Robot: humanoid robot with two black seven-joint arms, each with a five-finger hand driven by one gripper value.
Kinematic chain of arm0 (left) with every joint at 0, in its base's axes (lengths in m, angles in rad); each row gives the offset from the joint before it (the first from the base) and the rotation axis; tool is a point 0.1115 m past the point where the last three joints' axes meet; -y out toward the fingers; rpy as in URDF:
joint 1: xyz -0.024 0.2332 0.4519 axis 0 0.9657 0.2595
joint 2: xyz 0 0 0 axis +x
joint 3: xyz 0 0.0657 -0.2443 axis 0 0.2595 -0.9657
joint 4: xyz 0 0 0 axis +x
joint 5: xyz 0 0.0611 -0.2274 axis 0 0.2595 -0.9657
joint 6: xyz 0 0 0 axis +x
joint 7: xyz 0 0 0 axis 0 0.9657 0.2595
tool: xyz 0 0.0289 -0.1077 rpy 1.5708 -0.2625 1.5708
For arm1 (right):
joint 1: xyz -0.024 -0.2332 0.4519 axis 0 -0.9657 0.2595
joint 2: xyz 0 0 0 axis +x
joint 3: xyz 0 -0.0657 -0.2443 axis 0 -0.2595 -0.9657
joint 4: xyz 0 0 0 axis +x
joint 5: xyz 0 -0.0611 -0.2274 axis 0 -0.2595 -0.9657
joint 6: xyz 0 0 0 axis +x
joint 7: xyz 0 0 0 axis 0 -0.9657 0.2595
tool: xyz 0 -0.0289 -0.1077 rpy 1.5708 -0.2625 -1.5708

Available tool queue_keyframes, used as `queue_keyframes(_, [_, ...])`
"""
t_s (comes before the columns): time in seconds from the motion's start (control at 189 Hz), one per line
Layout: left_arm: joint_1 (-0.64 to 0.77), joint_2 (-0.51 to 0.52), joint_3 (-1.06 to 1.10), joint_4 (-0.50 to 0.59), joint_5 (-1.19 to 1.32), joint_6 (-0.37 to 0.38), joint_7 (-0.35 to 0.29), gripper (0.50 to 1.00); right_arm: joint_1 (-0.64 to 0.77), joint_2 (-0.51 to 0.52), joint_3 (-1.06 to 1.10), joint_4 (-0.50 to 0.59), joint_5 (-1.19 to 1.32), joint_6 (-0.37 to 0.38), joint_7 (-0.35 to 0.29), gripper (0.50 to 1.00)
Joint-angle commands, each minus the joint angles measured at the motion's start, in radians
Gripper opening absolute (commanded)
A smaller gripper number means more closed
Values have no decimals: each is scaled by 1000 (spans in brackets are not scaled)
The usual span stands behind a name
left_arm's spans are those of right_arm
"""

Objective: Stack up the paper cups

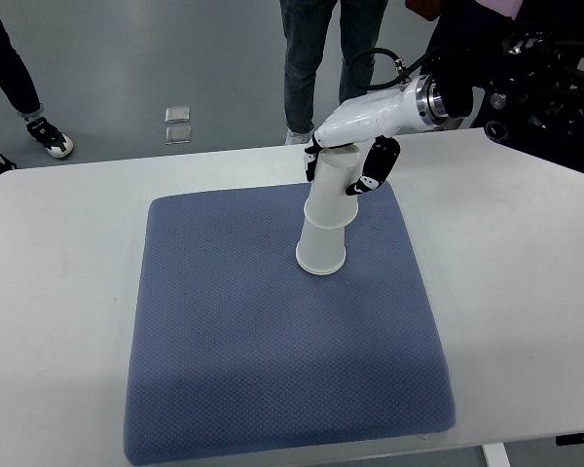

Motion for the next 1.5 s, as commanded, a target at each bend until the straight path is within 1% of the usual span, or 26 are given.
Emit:
queue_keyframes(0.0, [0, 0, 0, 0, 0, 0, 0, 1000, -13, 0, 0, -3, 0, -4, 0, 629])
queue_keyframes(0.201, [0, 0, 0, 0, 0, 0, 0, 1000, -16, 19, 0, -3, 3, -1, 0, 646])
queue_keyframes(0.275, [0, 0, 0, 0, 0, 0, 0, 1000, -16, 22, 0, -3, 6, -1, -2, 703])
queue_keyframes(0.29, [0, 0, 0, 0, 0, 0, 0, 1000, -16, 22, 0, -3, 6, -1, -2, 725])
queue_keyframes(0.311, [0, 0, 0, 0, 0, 0, 0, 1000, -16, 20, 0, -3, 8, -1, -2, 731])
queue_keyframes(0.38, [0, 0, 0, 0, 0, 0, 0, 1000, -14, 22, 0, -3, 11, -1, 0, 791])
queue_keyframes(0.433, [0, 0, 0, 0, 0, 0, 0, 1000, -14, 22, 0, -3, 11, 1, -2, 805])
queue_keyframes(0.465, [0, 0, 0, 0, 0, 0, 0, 1000, -14, 22, 0, -3, 12, -1, 0, 827])
queue_keyframes(0.538, [0, 0, 0, 0, 0, 0, 0, 1000, -14, 22, 1, -3, 12, -1, 0, 848])
queue_keyframes(0.713, [0, 0, 0, 0, 0, 0, 0, 1000, -11, 22, 1, -3, 12, 1, -2, 860])
queue_keyframes(1.146, [0, 0, 0, 0, 0, 0, 0, 1000, -9, 15, 3, -3, 14, -2, 0, 862])
queue_keyframes(1.183, [0, 0, 0, 0, 0, 0, 0, 1000, -13, 14, 3, -3, 14, -5, 0, 876])
queue_keyframes(1.209, [0, 0, 0, 0, 0, 0, 0, 1000, -16, 14, 4, -4, 17, -5, 0, 897])
queue_keyframes(1.246, [0, 0, 0, 0, 0, 0, 0, 1000, -17, 14, 7, -4, 17, -8, 0, 899])
queue_keyframes(1.346, [0, 0, 0, 0, 0, 0, 0, 1000, -49, 17, 61, -29, 25, -15, 0, 901])
queue_keyframes(1.494, [0, 0, 0, 0, 0, 0, 0, 1000, -105, 23, 162, -119, 92, -18, -2, 901])
